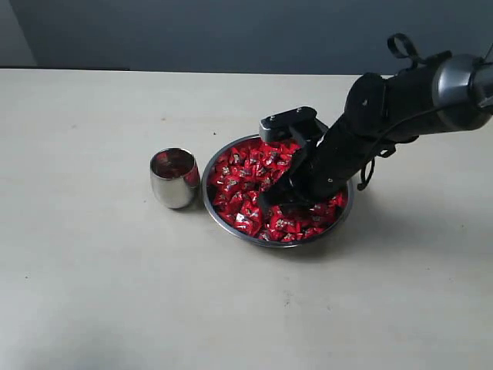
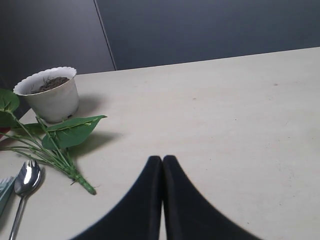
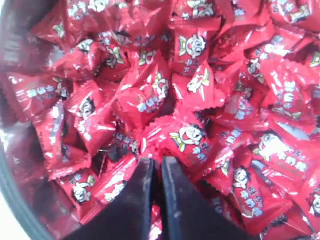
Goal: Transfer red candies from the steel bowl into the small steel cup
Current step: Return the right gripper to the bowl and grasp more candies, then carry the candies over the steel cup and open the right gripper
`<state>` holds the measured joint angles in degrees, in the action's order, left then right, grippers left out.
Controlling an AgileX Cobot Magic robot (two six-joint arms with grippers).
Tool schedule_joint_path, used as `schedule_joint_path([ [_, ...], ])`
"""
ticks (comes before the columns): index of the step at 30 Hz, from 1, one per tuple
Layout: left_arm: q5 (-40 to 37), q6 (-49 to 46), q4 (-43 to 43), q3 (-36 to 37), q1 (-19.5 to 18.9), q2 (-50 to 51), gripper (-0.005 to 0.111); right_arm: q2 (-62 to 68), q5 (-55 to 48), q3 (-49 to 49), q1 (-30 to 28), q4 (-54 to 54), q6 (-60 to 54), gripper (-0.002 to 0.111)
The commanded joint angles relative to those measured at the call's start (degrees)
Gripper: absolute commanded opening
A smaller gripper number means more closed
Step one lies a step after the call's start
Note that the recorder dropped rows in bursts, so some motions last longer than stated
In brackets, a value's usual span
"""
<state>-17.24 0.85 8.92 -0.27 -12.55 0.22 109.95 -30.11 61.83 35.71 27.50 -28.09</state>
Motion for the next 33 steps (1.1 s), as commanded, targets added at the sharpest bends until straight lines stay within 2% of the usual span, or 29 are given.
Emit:
schedule_joint_path([
  [1, 0.9, 0.2, 0.2, 0.3, 0.1, -0.2, 0.000, -3.4, -0.5, -0.3, -0.3, -0.2, 0.7, 0.000],
  [17, 0.9, 0.2, 0.2, 0.3, 0.1, -0.2, 0.000, -12.6, -6.8, -0.3, -0.3, 0.8, 0.9, 0.000],
  [22, 0.9, 0.2, 0.2, 0.3, 0.1, -0.2, 0.000, -12.3, -7.1, 0.3, -0.3, 10.9, -2.0, 0.000],
  [25, 0.9, 0.2, 0.2, 0.3, 0.1, -0.2, 0.000, -10.5, -11.4, 4.3, -0.3, 18.1, -4.5, 0.000],
  [33, 0.9, 0.2, 0.2, 0.3, 0.1, -0.2, 0.000, -2.6, -16.0, 15.3, -0.3, 21.0, -4.9, 0.000],
])
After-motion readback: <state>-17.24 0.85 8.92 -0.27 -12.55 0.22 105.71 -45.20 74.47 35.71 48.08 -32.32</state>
